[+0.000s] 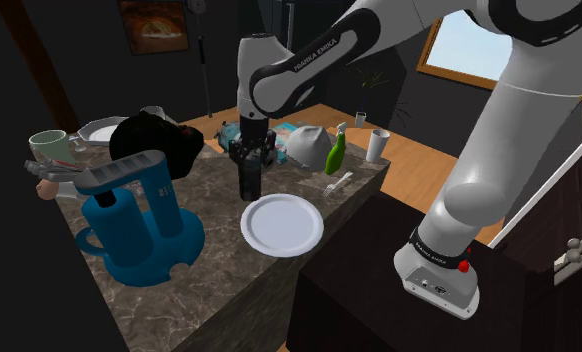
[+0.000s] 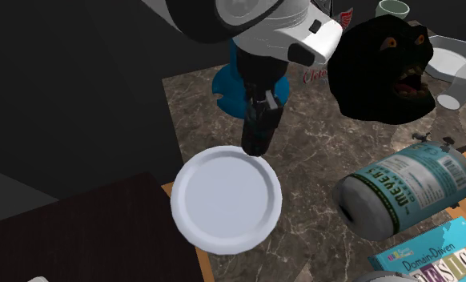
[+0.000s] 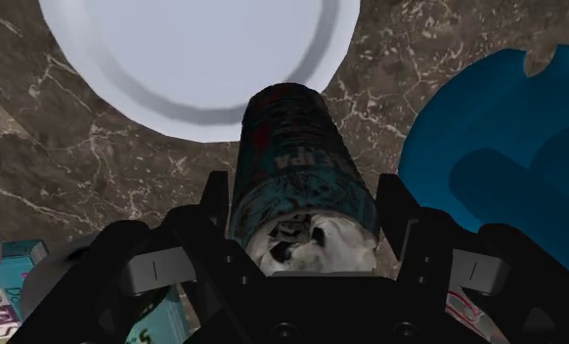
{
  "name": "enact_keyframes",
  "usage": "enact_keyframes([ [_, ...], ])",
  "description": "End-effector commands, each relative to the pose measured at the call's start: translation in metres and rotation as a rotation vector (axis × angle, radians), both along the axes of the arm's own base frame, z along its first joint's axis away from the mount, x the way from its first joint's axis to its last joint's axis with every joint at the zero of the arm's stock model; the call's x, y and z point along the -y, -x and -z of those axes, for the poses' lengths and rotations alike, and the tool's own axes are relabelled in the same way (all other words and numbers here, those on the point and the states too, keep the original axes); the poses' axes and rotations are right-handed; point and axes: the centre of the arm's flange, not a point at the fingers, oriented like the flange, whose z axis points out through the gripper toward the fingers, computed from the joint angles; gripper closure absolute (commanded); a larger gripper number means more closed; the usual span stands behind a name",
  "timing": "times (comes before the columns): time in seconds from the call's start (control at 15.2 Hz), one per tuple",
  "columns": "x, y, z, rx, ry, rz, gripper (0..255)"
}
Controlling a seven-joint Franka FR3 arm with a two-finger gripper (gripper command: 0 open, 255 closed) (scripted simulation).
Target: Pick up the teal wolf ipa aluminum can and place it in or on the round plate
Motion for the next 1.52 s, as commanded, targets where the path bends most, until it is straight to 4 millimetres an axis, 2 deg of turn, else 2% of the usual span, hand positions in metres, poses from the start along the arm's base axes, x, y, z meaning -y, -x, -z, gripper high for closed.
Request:
enact_keyframes([
  [0.0,0.011,0.021,-0.006,0.0,0.0,0.001,255],
  [0.46,0.054,0.106,-0.028,0.0,0.0,0.001,255],
  [1.45,0.054,0.106,0.052,0.0,0.0,0.001,255],
])
